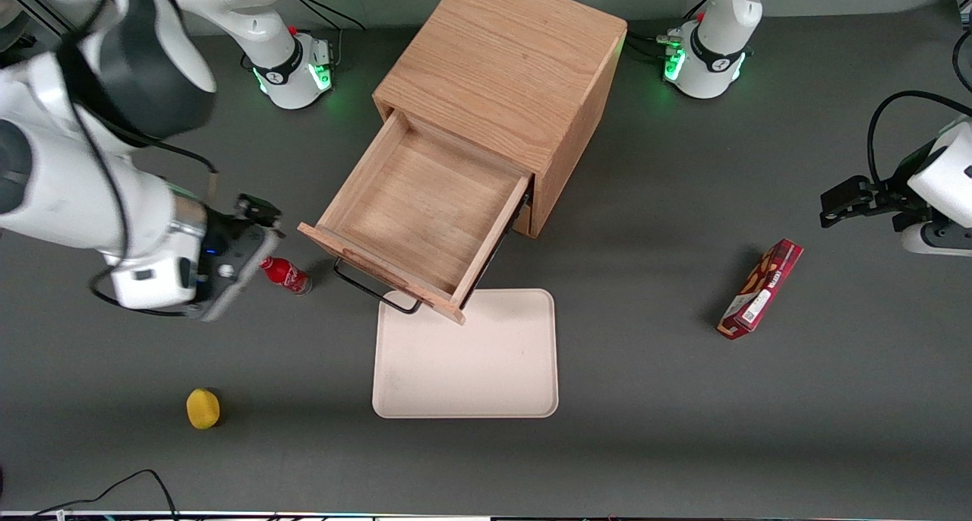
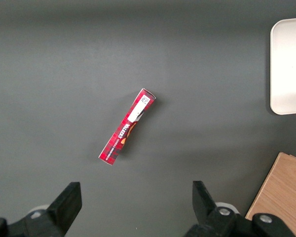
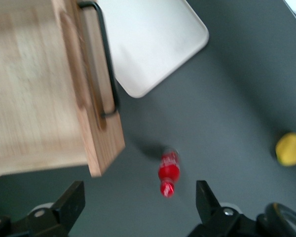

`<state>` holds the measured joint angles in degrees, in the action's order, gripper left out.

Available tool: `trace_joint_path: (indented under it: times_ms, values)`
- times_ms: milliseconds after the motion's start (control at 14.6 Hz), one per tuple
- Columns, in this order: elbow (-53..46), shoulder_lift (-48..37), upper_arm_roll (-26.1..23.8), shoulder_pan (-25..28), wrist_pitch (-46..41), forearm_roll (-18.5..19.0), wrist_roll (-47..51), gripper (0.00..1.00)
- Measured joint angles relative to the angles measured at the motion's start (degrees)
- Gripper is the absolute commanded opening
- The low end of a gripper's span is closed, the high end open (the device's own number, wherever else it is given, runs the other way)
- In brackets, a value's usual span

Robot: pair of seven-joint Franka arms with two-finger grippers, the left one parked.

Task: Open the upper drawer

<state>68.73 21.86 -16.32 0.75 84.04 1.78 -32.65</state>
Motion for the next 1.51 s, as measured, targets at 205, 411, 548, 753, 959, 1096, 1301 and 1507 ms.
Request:
trace_joint_path:
  times_ms: [205, 411, 548, 753, 959, 1096, 1301, 1507]
  values:
    - [12.0, -9.8, 0.0, -5.5, 5.3, 0.0, 0.0, 1.00]
    - [24.2, -20.4, 0.1, -11.5, 7.6, -4.2, 3.9, 1.00]
    - [28.6, -25.2, 0.2, -16.8, 7.6, -7.9, 6.2, 1.00]
    - [30.5, -28.1, 0.4, -19.2, 6.8, -9.2, 12.6, 1.00]
    - [30.2, -28.3, 0.4, -19.2, 4.4, -9.2, 17.1, 1.00]
    - [30.2, -28.3, 0.3, -19.3, 4.9, -9.2, 17.9, 0.99]
    - [30.2, -28.1, -0.2, -19.1, 9.3, -8.7, 26.2, 1.00]
    - [30.2, -26.5, 1.8, -13.4, 11.0, -5.2, 32.1, 1.00]
